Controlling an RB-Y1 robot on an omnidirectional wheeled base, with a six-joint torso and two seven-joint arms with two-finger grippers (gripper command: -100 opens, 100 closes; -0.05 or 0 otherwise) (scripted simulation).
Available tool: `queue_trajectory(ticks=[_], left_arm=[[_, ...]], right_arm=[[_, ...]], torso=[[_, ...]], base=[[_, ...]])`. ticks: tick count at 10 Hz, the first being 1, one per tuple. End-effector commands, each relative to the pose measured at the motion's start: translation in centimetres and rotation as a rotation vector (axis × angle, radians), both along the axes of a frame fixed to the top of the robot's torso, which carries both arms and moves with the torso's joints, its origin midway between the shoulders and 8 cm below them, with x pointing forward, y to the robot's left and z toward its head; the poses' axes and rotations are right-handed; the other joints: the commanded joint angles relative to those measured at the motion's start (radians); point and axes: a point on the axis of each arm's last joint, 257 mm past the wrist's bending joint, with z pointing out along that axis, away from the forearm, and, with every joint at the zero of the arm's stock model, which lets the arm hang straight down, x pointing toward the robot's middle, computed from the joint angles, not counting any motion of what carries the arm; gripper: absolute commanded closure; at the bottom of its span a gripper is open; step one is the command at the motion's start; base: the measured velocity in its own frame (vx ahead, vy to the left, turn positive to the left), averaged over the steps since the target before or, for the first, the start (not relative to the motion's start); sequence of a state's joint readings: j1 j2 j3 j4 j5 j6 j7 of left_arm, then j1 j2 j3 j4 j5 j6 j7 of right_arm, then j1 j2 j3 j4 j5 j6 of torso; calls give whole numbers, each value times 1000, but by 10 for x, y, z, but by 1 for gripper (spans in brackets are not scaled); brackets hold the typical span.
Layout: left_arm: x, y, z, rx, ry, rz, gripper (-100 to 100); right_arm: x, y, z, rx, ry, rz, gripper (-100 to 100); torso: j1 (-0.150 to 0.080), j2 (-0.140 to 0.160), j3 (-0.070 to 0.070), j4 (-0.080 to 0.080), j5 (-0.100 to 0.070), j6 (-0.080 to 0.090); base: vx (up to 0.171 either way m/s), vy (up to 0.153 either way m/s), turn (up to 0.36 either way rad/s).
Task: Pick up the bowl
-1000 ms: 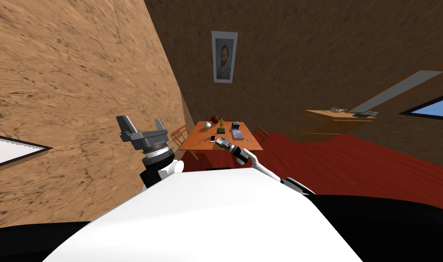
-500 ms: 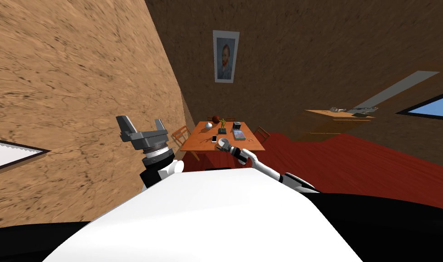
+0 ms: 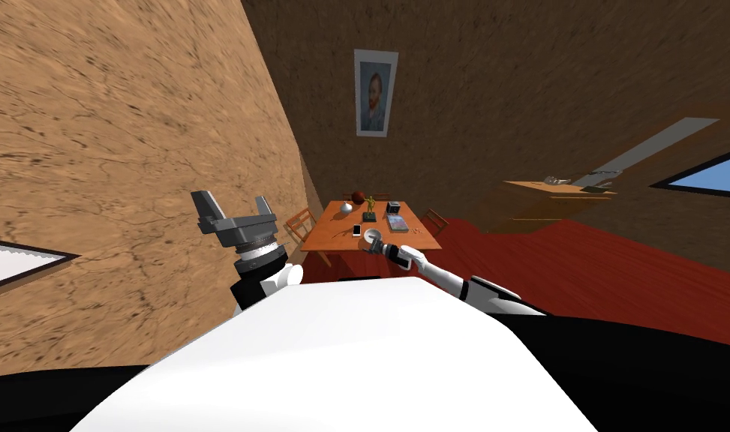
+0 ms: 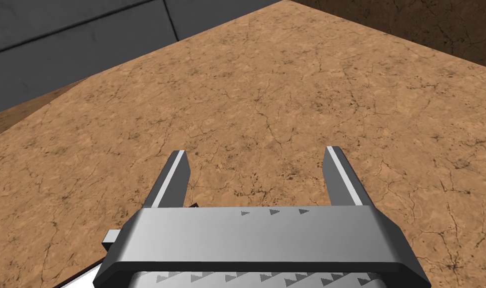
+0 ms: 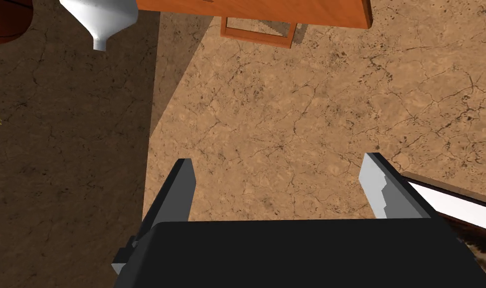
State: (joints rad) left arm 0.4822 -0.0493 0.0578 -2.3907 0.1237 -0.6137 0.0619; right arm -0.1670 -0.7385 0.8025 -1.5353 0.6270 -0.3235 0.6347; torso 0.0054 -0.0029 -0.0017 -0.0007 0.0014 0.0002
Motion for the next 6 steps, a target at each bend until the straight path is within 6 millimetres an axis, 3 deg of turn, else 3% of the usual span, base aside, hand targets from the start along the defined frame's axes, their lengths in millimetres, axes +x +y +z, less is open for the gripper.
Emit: queue_trajectory(ticks=[1, 2, 4, 6], left_arm=[[0, 0, 0, 0, 0, 0, 0], [0, 0, 0, 0, 0, 0, 0], [0, 0, 0, 0, 0, 0, 0], [0, 0, 0, 0, 0, 0, 0]], right_arm=[[1, -17, -21, -117, -46, 42, -100], [3, -25, -28, -131, -36, 31, -100], [5, -65, -64, -336, -95, 91, -100], [5, -70, -68, -349, -93, 87, -100]], torso=[[0, 0, 0, 0, 0, 0], [0, 0, 0, 0, 0, 0], [2, 0, 0, 0, 0, 0], [2, -1, 0, 0, 0, 0]], base=[[31, 87, -9], [27, 80, -9], [46, 132, -14], [32, 72, -6]])
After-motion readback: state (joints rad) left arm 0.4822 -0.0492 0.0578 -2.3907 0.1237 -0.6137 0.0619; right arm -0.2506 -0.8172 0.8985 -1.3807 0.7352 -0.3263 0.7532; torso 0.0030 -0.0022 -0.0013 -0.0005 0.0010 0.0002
